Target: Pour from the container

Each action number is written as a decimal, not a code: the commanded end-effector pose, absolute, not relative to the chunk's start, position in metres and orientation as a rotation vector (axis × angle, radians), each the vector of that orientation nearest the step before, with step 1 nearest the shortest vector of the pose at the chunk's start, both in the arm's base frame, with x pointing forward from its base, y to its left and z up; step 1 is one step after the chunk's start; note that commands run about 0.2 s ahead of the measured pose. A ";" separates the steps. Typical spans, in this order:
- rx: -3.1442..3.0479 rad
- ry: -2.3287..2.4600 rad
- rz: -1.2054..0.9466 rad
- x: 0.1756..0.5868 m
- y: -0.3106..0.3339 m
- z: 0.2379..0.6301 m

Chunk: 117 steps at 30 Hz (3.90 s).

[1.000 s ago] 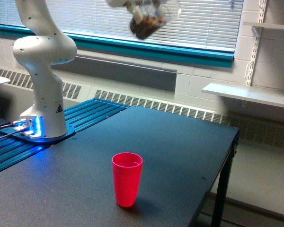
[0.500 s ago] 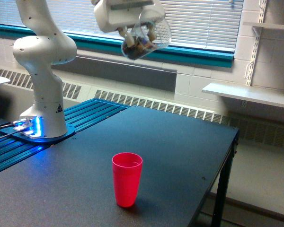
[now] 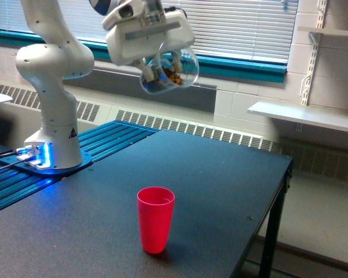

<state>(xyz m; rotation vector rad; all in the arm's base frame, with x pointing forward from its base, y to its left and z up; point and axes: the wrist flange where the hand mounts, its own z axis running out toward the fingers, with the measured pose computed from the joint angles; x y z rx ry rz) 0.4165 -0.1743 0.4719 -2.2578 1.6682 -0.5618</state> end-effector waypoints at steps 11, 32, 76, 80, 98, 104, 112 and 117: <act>-2.244 1.661 -0.446 0.408 -0.193 0.425; -2.187 1.739 -0.281 0.395 -0.213 0.369; -2.249 1.753 -0.002 0.434 -0.238 0.304; -2.255 1.757 0.021 0.439 -0.237 0.299; -2.271 1.775 0.082 0.452 -0.231 0.289; -2.272 1.773 0.091 0.454 -0.229 0.288; -2.278 1.778 0.104 0.456 -0.225 0.287; -2.277 1.784 0.113 0.456 -0.224 0.286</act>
